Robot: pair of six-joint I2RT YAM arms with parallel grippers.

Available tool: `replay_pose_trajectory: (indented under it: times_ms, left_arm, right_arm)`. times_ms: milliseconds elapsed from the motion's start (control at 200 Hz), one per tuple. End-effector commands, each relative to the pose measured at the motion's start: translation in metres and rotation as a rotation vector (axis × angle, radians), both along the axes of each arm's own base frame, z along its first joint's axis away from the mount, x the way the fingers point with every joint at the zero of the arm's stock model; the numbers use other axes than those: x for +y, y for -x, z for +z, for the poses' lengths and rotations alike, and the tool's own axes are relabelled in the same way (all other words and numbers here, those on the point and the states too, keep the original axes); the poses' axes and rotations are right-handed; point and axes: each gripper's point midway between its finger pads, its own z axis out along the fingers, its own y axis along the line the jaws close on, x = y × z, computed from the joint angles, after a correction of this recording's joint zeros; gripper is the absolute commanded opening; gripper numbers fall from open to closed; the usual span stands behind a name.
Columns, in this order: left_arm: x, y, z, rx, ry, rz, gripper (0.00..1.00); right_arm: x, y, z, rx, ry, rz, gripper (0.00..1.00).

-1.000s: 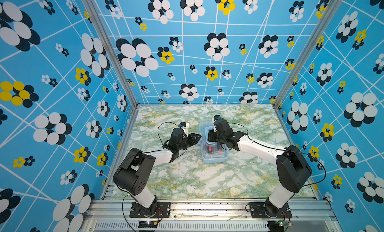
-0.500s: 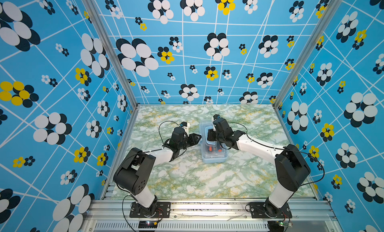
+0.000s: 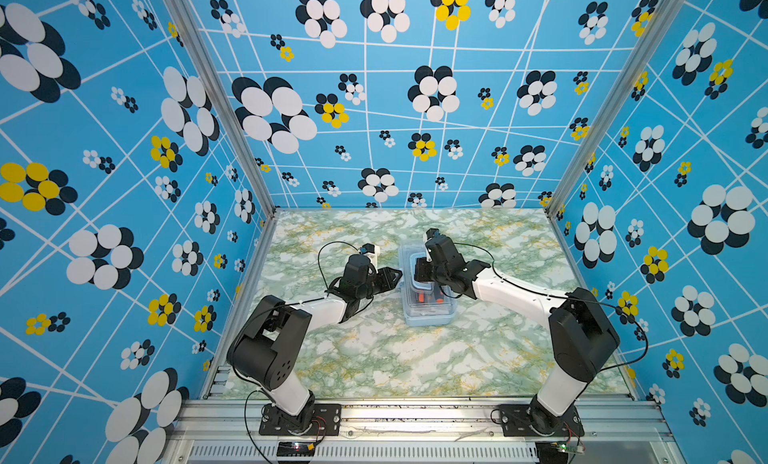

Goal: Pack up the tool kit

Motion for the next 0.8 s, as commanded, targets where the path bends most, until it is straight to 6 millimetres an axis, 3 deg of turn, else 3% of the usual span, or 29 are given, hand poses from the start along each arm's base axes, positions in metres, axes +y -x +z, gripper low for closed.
replay_pose_trajectory:
  times_ms: [0,365,795]
  left_arm:
    - [-0.019,0.021,-0.014,0.056,-0.006,-0.094,0.33]
    - [-0.031,0.028,-0.032,0.088,0.022,-0.105,0.32]
    - [-0.023,0.029,-0.039,0.1,0.0,-0.074,0.31]
  right_arm:
    - [0.003,0.024,-0.045,0.141,0.071,0.069,0.0]
    - [0.003,0.027,-0.051,0.153,0.073,0.07,0.0]
    - [-0.001,0.028,-0.049,0.147,0.075,0.063,0.0]
